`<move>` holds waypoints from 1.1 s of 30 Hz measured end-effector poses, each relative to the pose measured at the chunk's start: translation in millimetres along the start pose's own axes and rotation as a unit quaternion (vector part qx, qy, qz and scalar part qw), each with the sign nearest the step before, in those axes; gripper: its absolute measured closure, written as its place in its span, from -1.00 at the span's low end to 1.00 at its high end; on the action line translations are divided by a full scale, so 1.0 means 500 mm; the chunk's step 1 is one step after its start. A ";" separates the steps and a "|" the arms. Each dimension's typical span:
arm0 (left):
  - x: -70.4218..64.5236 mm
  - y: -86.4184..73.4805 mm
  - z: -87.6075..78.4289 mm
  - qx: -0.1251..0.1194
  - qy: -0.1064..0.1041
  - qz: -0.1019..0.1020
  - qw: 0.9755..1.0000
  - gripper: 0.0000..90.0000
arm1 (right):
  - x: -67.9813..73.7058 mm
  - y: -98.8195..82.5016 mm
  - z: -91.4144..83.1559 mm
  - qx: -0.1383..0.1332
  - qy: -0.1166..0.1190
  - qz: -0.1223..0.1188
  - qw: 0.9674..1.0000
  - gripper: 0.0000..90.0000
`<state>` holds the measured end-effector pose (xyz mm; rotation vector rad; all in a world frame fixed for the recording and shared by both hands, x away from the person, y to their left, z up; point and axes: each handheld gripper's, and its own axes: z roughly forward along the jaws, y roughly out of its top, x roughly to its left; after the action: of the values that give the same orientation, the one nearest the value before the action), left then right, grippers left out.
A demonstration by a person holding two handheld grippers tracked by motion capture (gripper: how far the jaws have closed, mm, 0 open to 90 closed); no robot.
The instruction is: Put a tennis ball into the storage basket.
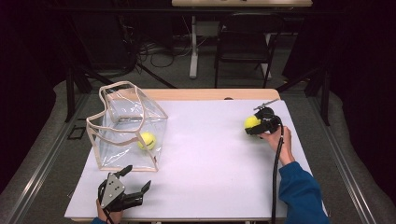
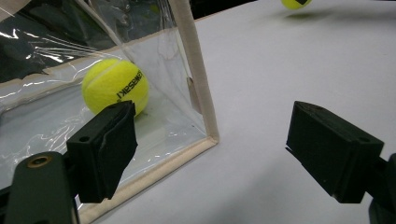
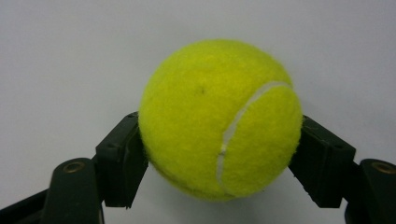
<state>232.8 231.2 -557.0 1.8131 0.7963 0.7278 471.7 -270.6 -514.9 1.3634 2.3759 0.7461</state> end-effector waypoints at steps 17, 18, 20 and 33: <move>0.000 0.000 0.000 0.000 0.001 -0.004 1.000 -0.64 | 0.036 0.003 -0.038 -0.012 0.004 -0.026 1.000 -0.41; 0.000 0.000 0.000 0.000 0.001 -0.004 1.000 -0.64 | 0.038 0.003 -0.039 -0.012 0.004 -0.026 1.000 -0.41; 0.000 0.000 0.000 0.000 0.001 -0.003 1.000 -0.64 | 0.043 0.004 -0.040 -0.009 0.005 -0.028 1.000 -0.41; 0.000 0.000 0.000 -0.001 0.001 -0.003 1.000 -0.64 | 0.072 0.008 -0.046 -0.013 0.010 -0.049 0.999 -0.41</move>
<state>232.9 231.3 -557.0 1.8085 0.8022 0.7275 445.1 -244.5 -493.5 1.2241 2.4208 0.7647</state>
